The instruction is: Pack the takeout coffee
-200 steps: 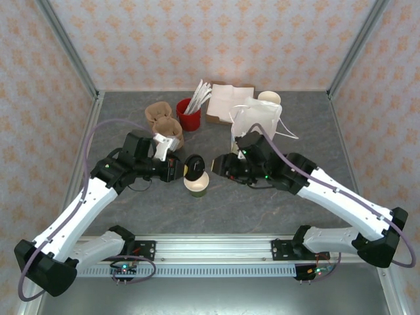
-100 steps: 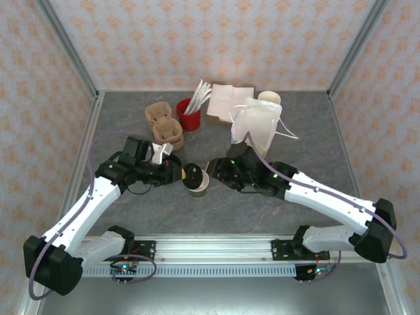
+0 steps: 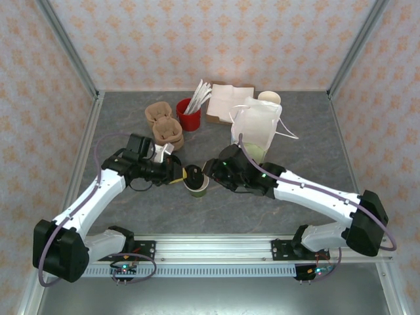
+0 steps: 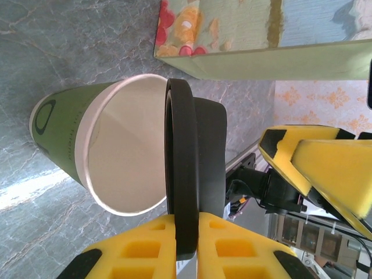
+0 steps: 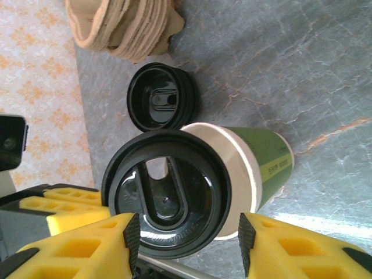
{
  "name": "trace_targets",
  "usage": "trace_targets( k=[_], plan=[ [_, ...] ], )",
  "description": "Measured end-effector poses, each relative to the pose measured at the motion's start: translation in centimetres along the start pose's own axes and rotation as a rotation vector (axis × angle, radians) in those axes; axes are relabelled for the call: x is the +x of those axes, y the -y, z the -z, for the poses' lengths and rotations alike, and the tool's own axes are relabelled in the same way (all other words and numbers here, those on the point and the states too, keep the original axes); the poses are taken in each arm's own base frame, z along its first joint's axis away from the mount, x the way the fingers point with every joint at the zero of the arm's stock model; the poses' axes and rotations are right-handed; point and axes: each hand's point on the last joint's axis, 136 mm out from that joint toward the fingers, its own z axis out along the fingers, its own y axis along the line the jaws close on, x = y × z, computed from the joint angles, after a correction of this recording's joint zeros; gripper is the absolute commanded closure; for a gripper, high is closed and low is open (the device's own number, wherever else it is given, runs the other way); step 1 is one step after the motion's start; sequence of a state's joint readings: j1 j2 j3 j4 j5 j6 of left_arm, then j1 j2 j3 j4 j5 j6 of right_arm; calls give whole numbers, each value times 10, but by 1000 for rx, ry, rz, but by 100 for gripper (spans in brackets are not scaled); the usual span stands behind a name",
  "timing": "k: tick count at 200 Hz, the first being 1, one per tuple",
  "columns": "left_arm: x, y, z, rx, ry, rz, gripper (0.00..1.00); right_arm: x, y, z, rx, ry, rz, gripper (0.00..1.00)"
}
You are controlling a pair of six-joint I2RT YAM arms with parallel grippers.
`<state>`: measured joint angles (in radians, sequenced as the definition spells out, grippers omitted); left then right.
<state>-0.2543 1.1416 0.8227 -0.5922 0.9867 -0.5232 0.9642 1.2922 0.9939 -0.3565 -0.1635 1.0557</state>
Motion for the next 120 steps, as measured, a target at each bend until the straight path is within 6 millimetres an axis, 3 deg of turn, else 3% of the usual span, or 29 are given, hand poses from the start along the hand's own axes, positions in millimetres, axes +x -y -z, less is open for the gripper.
trace_targets(
  k=[120],
  plan=[
    [2, -22, -13, -5, -38, 47, 67, 6, 16, -30, 66, -20, -5, 37]
  ],
)
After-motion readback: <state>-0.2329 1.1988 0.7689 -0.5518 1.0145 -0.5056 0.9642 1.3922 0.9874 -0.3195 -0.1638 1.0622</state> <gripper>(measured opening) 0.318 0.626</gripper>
